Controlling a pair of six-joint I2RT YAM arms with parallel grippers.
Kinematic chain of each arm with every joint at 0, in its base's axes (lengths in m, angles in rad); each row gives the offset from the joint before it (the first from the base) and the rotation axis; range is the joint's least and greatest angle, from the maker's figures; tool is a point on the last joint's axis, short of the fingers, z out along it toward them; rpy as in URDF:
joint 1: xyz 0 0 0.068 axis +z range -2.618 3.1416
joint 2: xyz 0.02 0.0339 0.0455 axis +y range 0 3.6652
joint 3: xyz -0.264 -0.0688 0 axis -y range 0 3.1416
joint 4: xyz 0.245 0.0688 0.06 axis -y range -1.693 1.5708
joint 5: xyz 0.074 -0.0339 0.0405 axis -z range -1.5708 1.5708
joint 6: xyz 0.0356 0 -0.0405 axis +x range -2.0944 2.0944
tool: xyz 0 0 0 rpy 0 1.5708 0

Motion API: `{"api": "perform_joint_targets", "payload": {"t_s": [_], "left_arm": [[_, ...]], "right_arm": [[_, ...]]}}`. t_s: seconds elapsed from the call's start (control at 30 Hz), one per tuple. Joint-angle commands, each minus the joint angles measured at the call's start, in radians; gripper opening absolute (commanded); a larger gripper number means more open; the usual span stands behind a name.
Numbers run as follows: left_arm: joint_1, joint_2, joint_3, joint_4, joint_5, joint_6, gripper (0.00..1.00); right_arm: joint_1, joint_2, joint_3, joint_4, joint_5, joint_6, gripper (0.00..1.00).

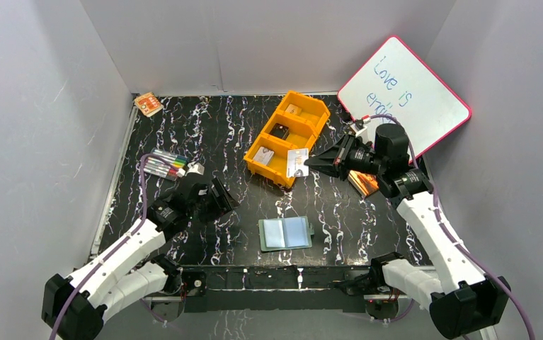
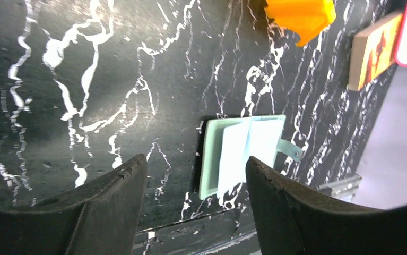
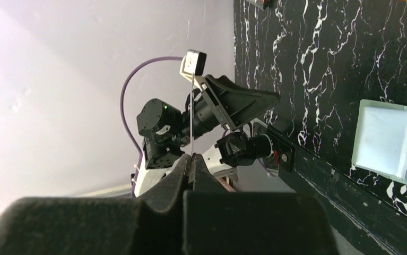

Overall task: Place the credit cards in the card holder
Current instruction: Adjust the card holder at the center of the board.

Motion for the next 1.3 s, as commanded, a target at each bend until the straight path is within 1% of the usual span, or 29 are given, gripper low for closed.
{"api": "perform_joint_targets", "payload": {"t_s": [0.0, 0.1, 0.17, 0.2, 0.27, 0.33, 0.37, 0.43, 0.53, 0.67, 0.73, 0.87, 1.0, 1.13, 1.27], "left_arm": [[0.002, -0.003, -0.041, 0.094, 0.164, 0.004, 0.67], [-0.015, 0.016, -0.044, 0.124, 0.186, 0.001, 0.69], [-0.039, 0.024, -0.049, 0.148, 0.184, -0.003, 0.71], [-0.051, 0.028, -0.052, 0.16, 0.18, -0.006, 0.72], [-0.08, 0.037, -0.061, 0.19, 0.176, -0.016, 0.77], [-0.11, 0.055, -0.072, 0.226, 0.174, -0.023, 0.81], [-0.126, 0.07, -0.073, 0.243, 0.175, -0.027, 0.82], [-0.158, 0.108, -0.067, 0.275, 0.173, -0.026, 0.83], [-0.198, 0.186, -0.033, 0.296, 0.148, -0.018, 0.83], [-0.206, 0.274, 0.009, 0.295, 0.121, -0.022, 0.8], [-0.206, 0.316, 0.015, 0.293, 0.113, -0.028, 0.78], [-0.208, 0.402, 0.022, 0.295, 0.114, -0.022, 0.75], [-0.209, 0.469, 0.035, 0.302, 0.117, -0.005, 0.73], [-0.209, 0.523, 0.059, 0.306, 0.125, 0.029, 0.71], [-0.207, 0.601, 0.101, 0.29, 0.119, 0.07, 0.63]], "right_arm": [[-0.005, -0.041, -0.036, -0.011, -0.073, -0.032, 0.0], [-0.005, -0.067, -0.063, 0.01, -0.08, -0.01, 0.0], [-0.005, -0.073, -0.06, -0.019, -0.055, -0.054, 0.0], [-0.005, -0.075, -0.045, -0.053, -0.025, -0.114, 0.0], [-0.004, -0.066, 0.006, -0.18, 0.059, -0.343, 0.0], [-0.004, -0.057, 0.027, -0.284, 0.136, -0.532, 0.0], [-0.002, -0.058, 0.011, -0.309, 0.161, -0.596, 0.0], [0.031, -0.074, -0.052, -0.298, 0.187, -0.679, 0.0], [0.059, -0.091, -0.192, -0.235, 0.189, -0.706, 0.0], [0.091, -0.084, -0.287, -0.133, 0.182, -0.705, 0.0], [0.113, -0.055, -0.299, -0.104, 0.186, -0.712, 0.0], [0.147, 0.015, -0.3, -0.098, 0.222, -0.729, 0.0], [0.167, 0.016, -0.31, -0.062, 0.229, -0.715, 0.0], [0.182, 0.02, -0.306, -0.07, 0.271, -0.724, 0.0], [0.193, 0.007, -0.342, -0.042, 0.319, -0.728, 0.0]]}}
